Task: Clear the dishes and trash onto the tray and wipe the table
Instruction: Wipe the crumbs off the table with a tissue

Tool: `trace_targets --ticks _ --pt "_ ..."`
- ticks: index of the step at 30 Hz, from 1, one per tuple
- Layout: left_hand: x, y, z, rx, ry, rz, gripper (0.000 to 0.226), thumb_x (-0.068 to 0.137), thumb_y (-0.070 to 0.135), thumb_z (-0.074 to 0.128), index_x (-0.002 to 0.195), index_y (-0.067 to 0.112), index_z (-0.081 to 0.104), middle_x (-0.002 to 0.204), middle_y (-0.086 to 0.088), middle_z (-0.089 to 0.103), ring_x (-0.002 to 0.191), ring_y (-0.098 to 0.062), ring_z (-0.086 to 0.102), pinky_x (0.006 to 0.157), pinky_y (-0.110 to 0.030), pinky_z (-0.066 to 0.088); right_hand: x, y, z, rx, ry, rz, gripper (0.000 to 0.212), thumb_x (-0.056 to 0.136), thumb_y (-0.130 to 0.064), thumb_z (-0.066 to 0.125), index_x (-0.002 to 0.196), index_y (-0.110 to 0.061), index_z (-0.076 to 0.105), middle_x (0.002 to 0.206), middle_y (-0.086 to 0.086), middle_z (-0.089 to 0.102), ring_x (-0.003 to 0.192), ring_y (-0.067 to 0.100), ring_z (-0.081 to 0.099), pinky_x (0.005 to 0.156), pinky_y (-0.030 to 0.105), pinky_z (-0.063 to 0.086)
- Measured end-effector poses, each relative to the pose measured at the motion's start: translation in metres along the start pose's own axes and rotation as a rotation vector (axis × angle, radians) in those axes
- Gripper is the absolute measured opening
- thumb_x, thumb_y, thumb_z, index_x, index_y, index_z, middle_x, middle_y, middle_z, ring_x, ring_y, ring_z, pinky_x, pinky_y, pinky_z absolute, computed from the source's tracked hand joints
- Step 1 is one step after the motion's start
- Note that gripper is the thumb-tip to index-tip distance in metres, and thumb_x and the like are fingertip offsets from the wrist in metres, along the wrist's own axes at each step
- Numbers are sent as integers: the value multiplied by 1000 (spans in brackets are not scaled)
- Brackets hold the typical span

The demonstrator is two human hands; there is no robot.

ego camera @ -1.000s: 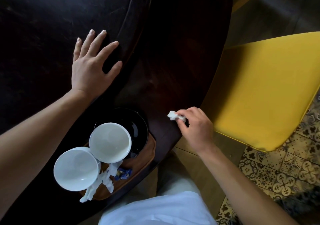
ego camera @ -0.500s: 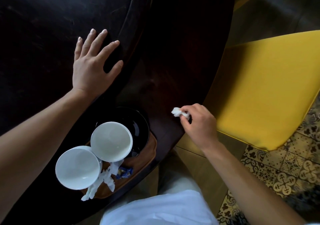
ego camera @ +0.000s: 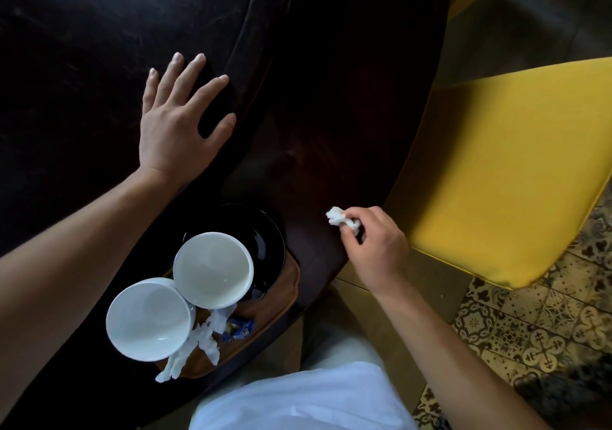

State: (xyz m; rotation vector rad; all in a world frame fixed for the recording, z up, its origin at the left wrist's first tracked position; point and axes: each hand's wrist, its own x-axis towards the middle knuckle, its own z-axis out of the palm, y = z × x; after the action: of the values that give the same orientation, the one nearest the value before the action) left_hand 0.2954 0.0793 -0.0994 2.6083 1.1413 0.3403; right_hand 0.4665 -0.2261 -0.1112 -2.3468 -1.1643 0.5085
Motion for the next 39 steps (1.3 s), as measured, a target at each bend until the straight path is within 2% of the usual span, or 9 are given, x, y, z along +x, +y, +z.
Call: trace_targets --ticks 4,8,12,15,19,25,30,34,39 --pt "0 -1 0 -1 0 7 53 102 48 57 150 28 54 168 -1 34 160 -27 21 130 -52 9 -1 9 -5 -9 -29 -18 20 85 -14 76 104 -16 73 93 -2 67 81 17 64 62 31 51" --pt "0 -1 0 1 -6 6 53 102 48 57 151 29 53 168 -1 34 160 -27 21 130 -53 10 0 5 -7 -36 -74 -75 20 86 -16 76 105 -19 73 93 -5 66 83 12 62 64 24 48" --pt "0 -1 0 12 -18 4 54 102 49 56 151 29 52 169 -2 34 160 -27 20 130 -53 10 2 3 -14 -82 -238 -127 20 89 -21 74 108 -24 72 94 -6 66 84 14 64 62 30 55" --pt "0 -1 -2 11 -29 11 54 102 50 54 152 28 51 169 -3 33 160 -28 19 130 -53 9 3 5 -24 -78 -221 -135 20 89 -20 73 108 -23 72 94 -5 66 82 14 63 61 29 54" --pt "1 1 -3 39 -75 12 57 103 51 50 154 28 46 170 -6 29 161 -30 15 130 -54 5 -2 5 -33 -143 -328 -155 17 93 -25 69 109 -28 71 93 -8 63 82 12 59 61 24 48" --pt "0 4 -21 51 -177 4 57 103 51 55 156 33 43 173 -6 22 161 -33 9 128 -58 5 -6 13 -61 -15 -171 -34 18 90 -19 71 108 -22 72 95 -5 67 78 12 60 61 33 54" --pt "-75 -34 -53 26 0 -194 52 102 45 55 152 30 51 170 -8 30 158 -34 21 124 -56 15 -1 7 -65 75 -141 -11 18 93 -21 70 111 -19 72 101 -5 69 87 11 63 68 32 56" --pt "-156 -95 -80 110 -3 -548 52 105 44 54 154 30 45 172 -8 23 160 -31 11 124 -41 -4 0 -1 -39 -50 -215 -89 21 95 -25 67 115 -22 72 99 -6 66 82 11 61 63 30 54" --pt "-219 -131 -91 118 -59 -725 61 106 58 41 161 34 28 174 -4 12 162 -30 3 129 -60 7 -13 -5 -25 -176 -294 -141 25 94 -23 69 119 -26 70 92 -7 61 75 11 58 60 31 54"
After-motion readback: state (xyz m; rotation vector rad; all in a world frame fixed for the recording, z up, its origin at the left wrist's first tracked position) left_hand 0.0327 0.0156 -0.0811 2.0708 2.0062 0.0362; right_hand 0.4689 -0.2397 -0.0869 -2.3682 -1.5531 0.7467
